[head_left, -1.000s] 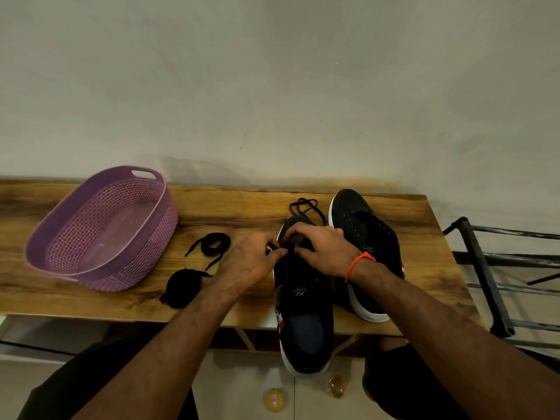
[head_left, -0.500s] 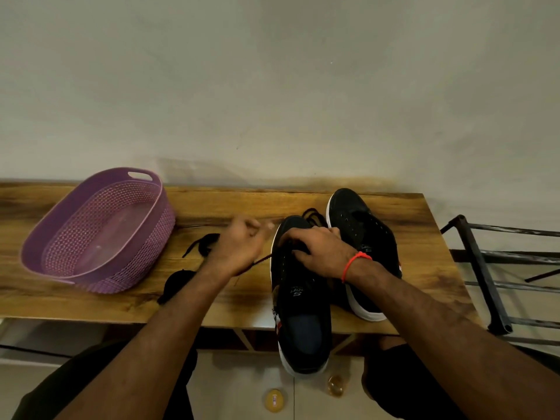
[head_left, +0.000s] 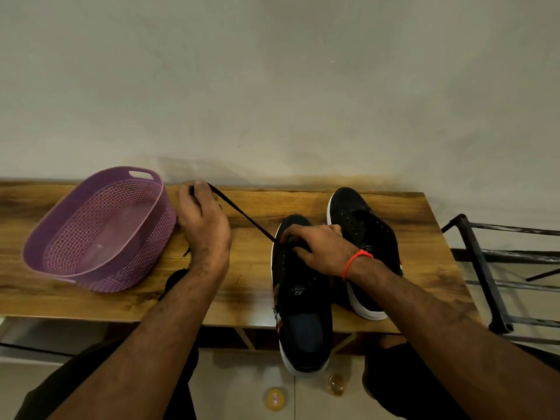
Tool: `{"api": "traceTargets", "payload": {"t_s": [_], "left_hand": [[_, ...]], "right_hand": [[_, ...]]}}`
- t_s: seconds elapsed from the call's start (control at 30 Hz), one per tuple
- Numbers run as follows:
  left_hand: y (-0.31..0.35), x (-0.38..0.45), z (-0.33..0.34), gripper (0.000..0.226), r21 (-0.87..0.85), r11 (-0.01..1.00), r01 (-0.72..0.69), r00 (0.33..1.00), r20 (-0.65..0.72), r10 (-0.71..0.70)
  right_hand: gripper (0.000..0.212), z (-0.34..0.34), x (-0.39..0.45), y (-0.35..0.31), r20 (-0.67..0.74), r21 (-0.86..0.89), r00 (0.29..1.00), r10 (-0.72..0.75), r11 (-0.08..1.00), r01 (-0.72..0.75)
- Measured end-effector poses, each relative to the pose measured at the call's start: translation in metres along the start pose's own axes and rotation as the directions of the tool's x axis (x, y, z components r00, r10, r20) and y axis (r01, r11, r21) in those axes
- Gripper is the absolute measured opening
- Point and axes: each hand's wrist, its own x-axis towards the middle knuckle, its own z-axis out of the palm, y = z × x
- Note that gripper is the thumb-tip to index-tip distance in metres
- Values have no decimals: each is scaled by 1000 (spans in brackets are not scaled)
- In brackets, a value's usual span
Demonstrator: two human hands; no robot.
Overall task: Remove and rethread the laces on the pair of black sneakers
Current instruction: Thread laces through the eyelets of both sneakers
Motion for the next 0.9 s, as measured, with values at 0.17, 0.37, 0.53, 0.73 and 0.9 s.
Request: {"api": "traceTargets", "payload": {"t_s": [0.17, 0.37, 0.53, 0.73, 0.9], "left_hand": [[-9, 9, -4, 27, 113, 987, 114, 993, -18, -112], [-7, 21, -13, 30, 106, 988, 112, 992, -62, -106], [-6, 19, -13, 35, 392, 919, 32, 990, 115, -83], [-16, 7, -11, 23, 751, 588, -300, 836, 504, -216], [-29, -9, -7, 45, 749, 273, -604, 718, 660, -222]], "right_hand": [[31, -18, 0, 3, -29, 276, 999, 36, 961, -26], [19, -43, 6, 13, -123, 667, 976, 179, 743, -53], [12, -67, 2, 17, -175, 752, 951, 255, 658, -38], [10, -98, -13, 18, -197, 954, 943, 269, 276, 120], [15, -94, -17, 11, -138, 907, 978, 157, 417, 61]]}}
